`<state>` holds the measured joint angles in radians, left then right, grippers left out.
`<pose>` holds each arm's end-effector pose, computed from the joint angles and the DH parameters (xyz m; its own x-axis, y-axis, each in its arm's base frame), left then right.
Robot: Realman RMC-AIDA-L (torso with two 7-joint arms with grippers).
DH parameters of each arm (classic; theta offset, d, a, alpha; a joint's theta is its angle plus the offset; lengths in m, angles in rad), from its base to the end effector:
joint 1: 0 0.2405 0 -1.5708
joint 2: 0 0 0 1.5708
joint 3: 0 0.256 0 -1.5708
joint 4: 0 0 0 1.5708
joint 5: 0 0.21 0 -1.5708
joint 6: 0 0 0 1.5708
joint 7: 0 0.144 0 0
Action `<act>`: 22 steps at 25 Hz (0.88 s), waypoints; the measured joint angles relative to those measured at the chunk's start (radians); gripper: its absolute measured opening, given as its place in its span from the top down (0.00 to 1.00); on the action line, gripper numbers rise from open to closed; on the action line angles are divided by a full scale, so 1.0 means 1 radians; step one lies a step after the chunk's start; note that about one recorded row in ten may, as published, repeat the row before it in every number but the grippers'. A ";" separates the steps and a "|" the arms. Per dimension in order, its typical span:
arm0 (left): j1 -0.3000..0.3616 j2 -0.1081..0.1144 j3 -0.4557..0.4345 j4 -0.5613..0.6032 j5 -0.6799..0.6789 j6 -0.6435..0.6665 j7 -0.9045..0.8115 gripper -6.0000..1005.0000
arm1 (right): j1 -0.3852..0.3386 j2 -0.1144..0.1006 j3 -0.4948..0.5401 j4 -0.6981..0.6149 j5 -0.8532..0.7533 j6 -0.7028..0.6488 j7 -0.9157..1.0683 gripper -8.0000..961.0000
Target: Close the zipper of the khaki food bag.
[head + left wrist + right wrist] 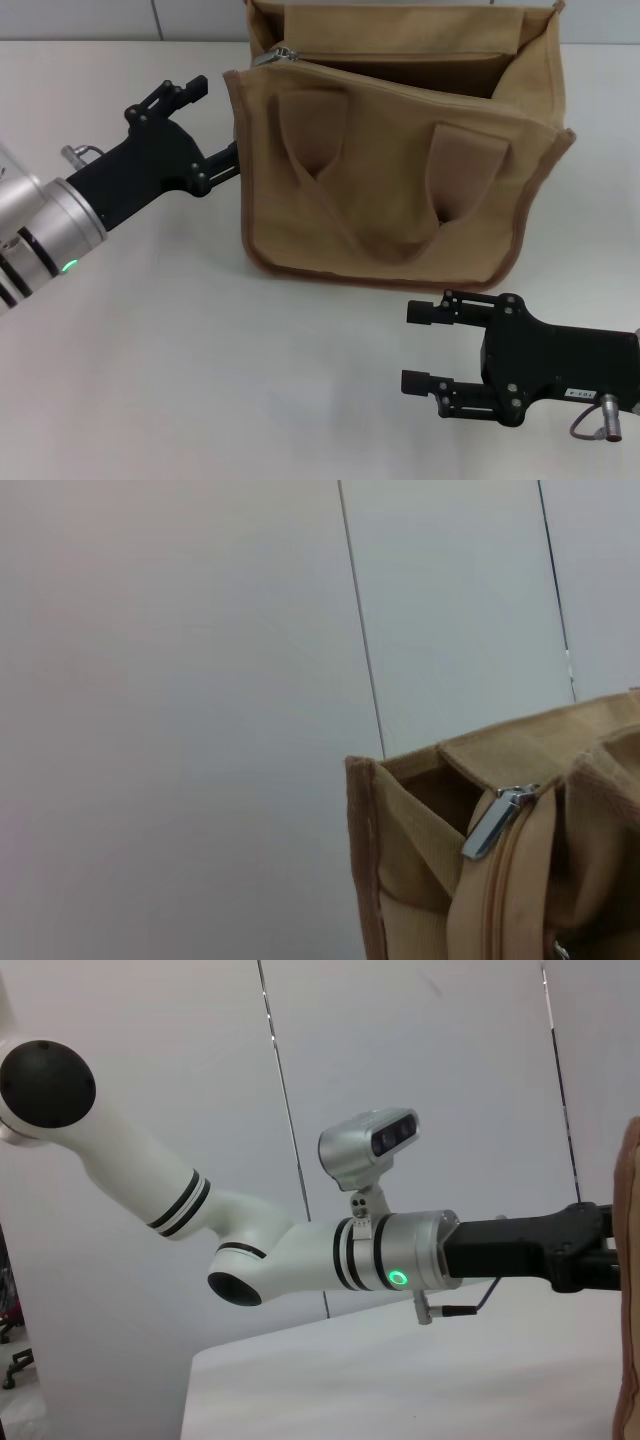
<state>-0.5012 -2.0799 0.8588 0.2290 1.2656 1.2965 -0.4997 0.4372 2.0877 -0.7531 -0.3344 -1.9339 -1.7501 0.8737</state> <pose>-0.2820 0.3368 -0.0299 0.8020 -0.0990 0.5890 0.3778 -0.6797 -0.6287 0.2708 0.2430 -0.0508 0.7486 -0.1668 -0.6417 -0.2283 -0.9735 -0.0132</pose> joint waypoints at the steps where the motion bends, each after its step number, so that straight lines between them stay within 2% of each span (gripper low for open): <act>1: -0.009 0.000 -0.003 -0.009 -0.001 -0.005 0.000 0.17 | 0.000 0.000 0.000 0.000 0.001 0.000 0.000 0.27; 5: -0.034 0.000 -0.012 -0.032 -0.025 -0.017 0.000 0.17 | 0.000 0.000 0.000 0.009 0.009 0.000 -0.011 0.27; 12: -0.037 0.000 -0.012 -0.058 -0.151 -0.009 -0.006 0.17 | 0.000 0.000 0.000 0.021 0.013 0.001 -0.032 0.27; 22: -0.055 0.000 -0.012 -0.086 -0.165 0.006 -0.010 0.17 | 0.002 0.000 0.000 0.025 0.014 0.008 -0.036 0.27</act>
<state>-0.5561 -2.0803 0.8467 0.1431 1.1002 1.3027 -0.5094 0.4387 2.0877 -0.7532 -0.3091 -1.9197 -1.7419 0.8375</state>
